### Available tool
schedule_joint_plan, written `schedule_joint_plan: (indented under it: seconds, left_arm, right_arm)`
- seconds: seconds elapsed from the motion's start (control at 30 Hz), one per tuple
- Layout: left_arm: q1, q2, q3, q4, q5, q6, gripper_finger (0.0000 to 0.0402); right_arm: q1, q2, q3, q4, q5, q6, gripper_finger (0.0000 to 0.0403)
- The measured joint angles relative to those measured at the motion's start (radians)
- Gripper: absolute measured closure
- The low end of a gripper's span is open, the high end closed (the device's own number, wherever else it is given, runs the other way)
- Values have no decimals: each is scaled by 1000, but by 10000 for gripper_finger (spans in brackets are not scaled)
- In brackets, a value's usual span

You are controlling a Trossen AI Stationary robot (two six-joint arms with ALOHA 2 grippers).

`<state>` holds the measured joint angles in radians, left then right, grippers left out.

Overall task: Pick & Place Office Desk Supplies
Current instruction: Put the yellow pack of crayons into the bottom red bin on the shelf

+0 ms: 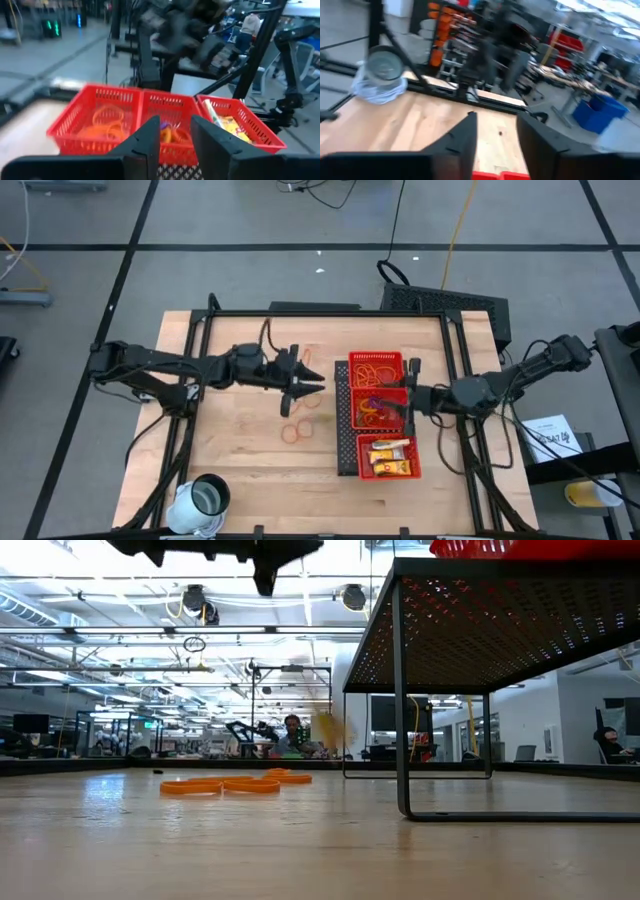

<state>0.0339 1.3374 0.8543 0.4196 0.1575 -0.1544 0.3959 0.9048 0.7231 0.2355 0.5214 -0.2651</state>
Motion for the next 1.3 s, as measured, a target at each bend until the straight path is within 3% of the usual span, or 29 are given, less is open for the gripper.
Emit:
schedule_joint_plan:
  seconds: [0.13,0.27,0.47,0.57,0.73,1.03,1.3]
  left_arm:
    - [-54,-2,0,-39,-90,84,301]
    - [-74,-2,0,-128,-88,93,308]
    - [-136,-1,0,-521,-49,92,309]
    - [-193,30,0,-644,-108,117,309]
    - [-235,144,0,-615,-230,43,296]
    - [-237,252,-1,-503,-116,4,198]
    - [-278,341,-1,-539,-175,56,165]
  right_arm:
    - [-60,33,0,23,0,42,210]
    - [-70,50,0,22,-2,42,173]
    - [-69,56,0,15,-2,37,157]
    - [-69,56,0,15,-2,25,158]
    - [-69,56,0,7,-2,-13,164]
    - [-69,56,0,-12,-2,-13,164]
    - [-69,56,1,-48,-3,-17,167]
